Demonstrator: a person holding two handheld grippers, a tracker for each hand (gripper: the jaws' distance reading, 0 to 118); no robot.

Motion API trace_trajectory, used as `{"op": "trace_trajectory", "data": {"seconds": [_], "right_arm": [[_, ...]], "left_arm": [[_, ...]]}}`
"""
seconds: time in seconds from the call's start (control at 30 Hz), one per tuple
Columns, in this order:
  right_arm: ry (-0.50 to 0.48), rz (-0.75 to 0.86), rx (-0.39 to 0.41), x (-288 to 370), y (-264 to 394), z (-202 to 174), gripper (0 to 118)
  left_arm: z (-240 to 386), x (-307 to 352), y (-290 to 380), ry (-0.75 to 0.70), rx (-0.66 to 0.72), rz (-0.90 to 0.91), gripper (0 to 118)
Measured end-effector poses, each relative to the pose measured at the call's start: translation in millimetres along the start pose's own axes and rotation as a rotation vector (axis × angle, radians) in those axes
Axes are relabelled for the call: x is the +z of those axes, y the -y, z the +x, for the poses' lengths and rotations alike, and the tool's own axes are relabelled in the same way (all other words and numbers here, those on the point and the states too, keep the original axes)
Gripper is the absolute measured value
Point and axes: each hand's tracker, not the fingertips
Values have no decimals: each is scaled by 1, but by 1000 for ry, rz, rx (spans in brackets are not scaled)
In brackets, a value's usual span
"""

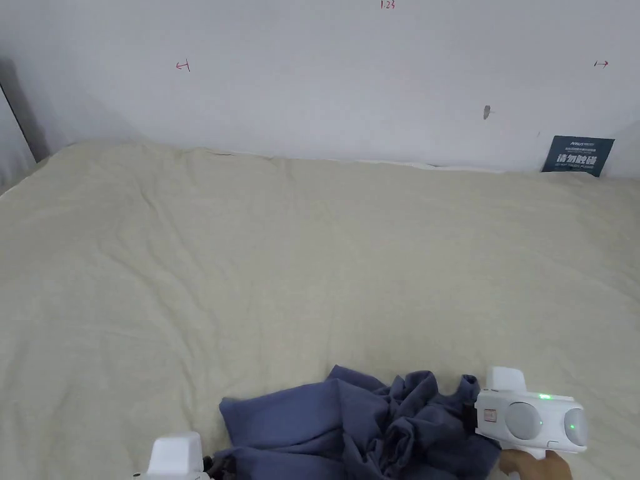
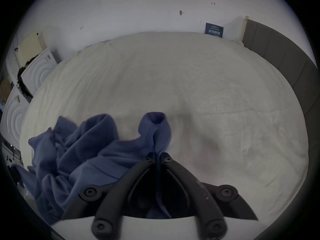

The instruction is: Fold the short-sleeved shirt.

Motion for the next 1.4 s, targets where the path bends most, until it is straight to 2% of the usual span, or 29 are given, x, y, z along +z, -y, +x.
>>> {"op": "trace_trajectory", "data": {"seconds": [0.1,0.17,0.27,0.37,0.47,0.57,0.7,1.03,1.4], "right_arm": [[12,42,55,21,6,-3,6],[17,115,45,41,5,8,6],[-45,213,-3,89,-1,23,6],[-50,303,20,144,-12,35,6],[-25,398,37,201,-25,39,6],[-29,476,9,255,-39,38,6],[-44,540,-11,295,-63,43,6],[-9,699,-76,332,-137,26,6],[22,796,-94,327,-228,14,6]], "left_arm": [[-2,3,0,8,22,8,5],[-1,7,-3,19,32,22,5],[1,17,-12,34,44,51,5],[-1,30,-30,43,58,89,5],[-8,43,-62,37,57,139,5],[-14,61,-106,-11,19,201,5],[-21,92,-169,-54,-12,305,5],[-12,134,-313,-143,-96,450,5],[0,118,-410,-253,-108,538,5]]}}
